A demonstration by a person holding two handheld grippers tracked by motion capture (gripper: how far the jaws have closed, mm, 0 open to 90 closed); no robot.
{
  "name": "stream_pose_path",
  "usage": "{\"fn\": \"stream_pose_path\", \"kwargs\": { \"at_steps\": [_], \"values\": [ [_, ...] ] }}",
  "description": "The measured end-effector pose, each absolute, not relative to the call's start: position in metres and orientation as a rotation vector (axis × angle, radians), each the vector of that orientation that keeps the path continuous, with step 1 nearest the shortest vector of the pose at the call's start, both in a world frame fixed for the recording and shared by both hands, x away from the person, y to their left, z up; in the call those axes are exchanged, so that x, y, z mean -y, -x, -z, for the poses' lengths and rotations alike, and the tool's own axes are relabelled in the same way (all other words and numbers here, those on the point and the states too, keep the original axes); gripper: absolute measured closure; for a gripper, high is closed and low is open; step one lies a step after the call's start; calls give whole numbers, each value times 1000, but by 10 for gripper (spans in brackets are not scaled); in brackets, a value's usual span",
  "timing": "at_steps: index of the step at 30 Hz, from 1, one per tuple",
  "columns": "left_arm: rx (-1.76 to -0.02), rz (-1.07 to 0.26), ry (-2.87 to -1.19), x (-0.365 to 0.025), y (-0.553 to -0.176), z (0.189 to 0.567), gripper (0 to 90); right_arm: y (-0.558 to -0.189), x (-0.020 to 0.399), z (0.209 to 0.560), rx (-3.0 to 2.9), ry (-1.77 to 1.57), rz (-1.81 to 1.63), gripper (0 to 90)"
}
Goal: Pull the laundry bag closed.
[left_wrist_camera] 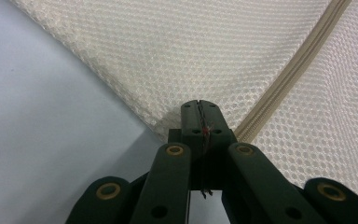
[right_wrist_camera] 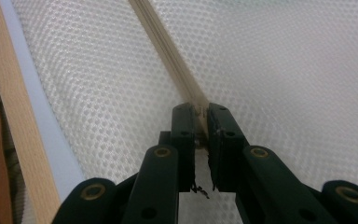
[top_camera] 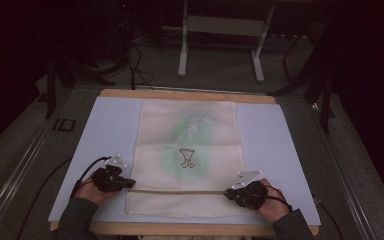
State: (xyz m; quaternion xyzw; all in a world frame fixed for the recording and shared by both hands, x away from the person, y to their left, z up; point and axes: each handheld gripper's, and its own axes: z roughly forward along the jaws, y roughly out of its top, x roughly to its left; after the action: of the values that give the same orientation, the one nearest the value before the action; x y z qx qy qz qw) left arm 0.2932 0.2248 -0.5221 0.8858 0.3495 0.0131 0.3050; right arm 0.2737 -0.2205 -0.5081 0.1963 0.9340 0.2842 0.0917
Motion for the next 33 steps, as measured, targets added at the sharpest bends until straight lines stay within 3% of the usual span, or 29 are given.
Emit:
{"fn": "stream_pose_path", "kwargs": {
  "at_steps": [33],
  "values": [
    [-924,-36,-2346,-225,-293,522,900,-277,265,503,-2756,-707,-809,822]
  ]
}}
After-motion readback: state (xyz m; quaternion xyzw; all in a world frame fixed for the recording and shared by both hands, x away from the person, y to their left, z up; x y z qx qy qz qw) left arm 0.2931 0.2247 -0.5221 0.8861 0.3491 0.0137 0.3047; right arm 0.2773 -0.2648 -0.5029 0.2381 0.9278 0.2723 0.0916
